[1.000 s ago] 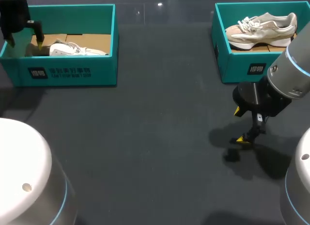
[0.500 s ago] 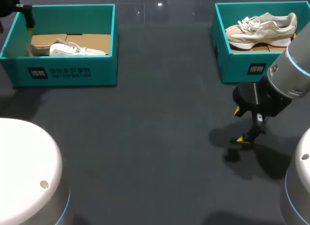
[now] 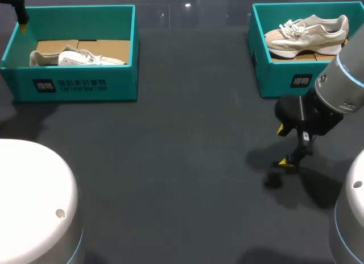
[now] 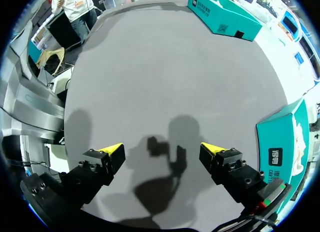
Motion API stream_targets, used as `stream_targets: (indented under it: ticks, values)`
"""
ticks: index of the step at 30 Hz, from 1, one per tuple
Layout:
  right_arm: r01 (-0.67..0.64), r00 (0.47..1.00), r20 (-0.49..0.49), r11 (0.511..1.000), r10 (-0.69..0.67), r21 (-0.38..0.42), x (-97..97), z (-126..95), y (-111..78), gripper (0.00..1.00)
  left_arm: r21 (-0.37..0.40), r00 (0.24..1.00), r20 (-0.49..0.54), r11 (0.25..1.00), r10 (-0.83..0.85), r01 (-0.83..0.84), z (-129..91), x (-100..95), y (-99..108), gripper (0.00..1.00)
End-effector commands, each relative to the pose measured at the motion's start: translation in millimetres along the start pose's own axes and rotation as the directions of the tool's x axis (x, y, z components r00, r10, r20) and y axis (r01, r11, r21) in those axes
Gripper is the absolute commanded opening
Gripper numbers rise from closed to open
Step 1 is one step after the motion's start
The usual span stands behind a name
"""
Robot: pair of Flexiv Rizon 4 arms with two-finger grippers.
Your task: Take the shoe out of the shoebox, open the shoe tongue, remove and reinsert the insole, then place the shoe into the shoebox
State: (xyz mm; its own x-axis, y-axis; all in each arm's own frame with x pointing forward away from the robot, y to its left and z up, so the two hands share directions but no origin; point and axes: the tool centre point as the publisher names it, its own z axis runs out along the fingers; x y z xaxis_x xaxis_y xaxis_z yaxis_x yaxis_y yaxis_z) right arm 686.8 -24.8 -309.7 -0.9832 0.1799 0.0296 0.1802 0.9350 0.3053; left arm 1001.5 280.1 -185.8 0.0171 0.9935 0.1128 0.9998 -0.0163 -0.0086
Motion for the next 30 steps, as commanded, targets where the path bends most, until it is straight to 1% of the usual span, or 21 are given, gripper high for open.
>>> stream_targets:
  ticks: [1, 3, 4, 5, 6, 17, 19, 20, 21, 22, 24, 26, 27, 28, 29, 30]
  values:
    - [-0.112, 0.993, -0.017, 0.992, 0.113, 0.05, -32.9, -30.7, 10.9, 1.0, -0.001, 1.0, -0.002, 1.0, 0.001, -0.001, -0.3, 0.2, -0.5, 1.0]
    - [-0.195, 0.981, -0.006, 0.98, 0.195, 0.031, -46.8, -48.1, 10.3, 1.0, -0.001, 1.0, -0.002, 1.0, 0.001, -0.001, -0.3, 0.2, -0.5, 1.0]
    - [-0.236, 0.972, 0.019, 0.971, 0.235, 0.044, -54.1, -58.1, 9.8, 1.0, -0.001, 1.0, -0.002, 1.0, 0.001, -0.001, -0.3, 0.2, -0.5, 1.0]
    - [-0.261, 0.965, 0.037, 0.962, 0.259, 0.079, -60.1, -67.6, 10.7, 1.0, -0.001, 1.0, -0.002, 1.0, 0.001, -0.001, -0.3, 0.2, -0.5, 1.0]
    - [-0.268, 0.963, 0.069, 0.953, 0.261, 0.138, -63.8, -77.6, 13.0, 1.0, -0.001, 1.0, -0.002, 1.0, 0.001, -0.001, -0.3, 0.2, -0.5, 1.0]
    - [-0.268, 0.963, 0.069, 0.953, 0.261, 0.138, -63.8, -77.6, 13.0, 1.0, -0.001, 1.0, -0.002, 1.0, 0.001, -0.001, -0.3, 0.2, -0.5, 1.0]
    - [-0.268, 0.962, 0.084, 0.959, 0.261, 0.09, -68.9, -75.9, 21.4, 1.0, -0.001, 1.0, -0.002, 1.0, 0.001, -0.001, -0.3, 0.2, -0.5, 1.0]
    - [-0.283, 0.957, 0.088, 0.954, 0.275, 0.103, -74.2, -77.4, 22.5, 1.0, -0.001, 1.0, -0.002, 1.0, 0.001, -0.001, -0.3, 0.2, -0.5, 1.0]
    - [-0.311, 0.948, 0.103, 0.944, 0.301, 0.108, -81.7, -81.2, 21.9, 1.0, -0.001, 1.0, -0.002, 1.0, 0.001, -0.001, -0.3, 0.2, -0.5, 1.0]
    - [-0.342, 0.936, 0.117, 0.935, 0.331, 0.094, -90.2, -86.1, 20.2, 1.0, -0.001, 1.0, -0.002, 1.0, 0.001, -0.001, -0.3, 0.2, -0.5, 1.0]
    - [-0.411, 0.906, 0.157, 0.904, 0.392, 0.115, -108.3, -96.0, 15.8, 1.0, -0.001, 1.0, -0.002, 1.0, 0.001, -0.001, -0.3, 0.2, -0.5, 1.0]
    - [-0.499, 0.86, 0.18, 0.861, 0.478, 0.097, -129.1, -108.5, 8.5, 1.0, -0.001, 1.0, -0.002, 1.0, 0.001, -0.001, -0.3, 0.2, -0.5, 1.0]
    - [-0.537, 0.836, 0.181, 0.841, 0.518, 0.072, -140.2, -116.4, 4.4, 1.0, -0.001, 1.0, -0.002, 1.0, 0.001, -0.001, -0.3, 0.2, -0.5, 1.0]
    - [-0.622, 0.775, 0.191, 0.78, 0.603, 0.062, -150.8, -123.1, -2.3, 1.0, -0.001, 1.0, -0.002, 1.0, 0.001, -0.001, -0.3, 0.2, -0.5, 1.0]
    - [-0.654, 0.745, 0.215, 0.755, 0.632, 0.045, -157.4, -129.1, -7.5, 1.0, -0.001, 1.0, -0.002, 1.0, 0.001, -0.001, -0.3, 0.2, -0.5, 1.0]
    - [-0.665, 0.734, 0.232, 0.745, 0.638, 0.055, -159.7, -133.0, -8.5, 1.0, -0.001, 1.0, -0.002, 1.0, 0.001, -0.001, -0.3, 0.2, -0.5, 1.0]
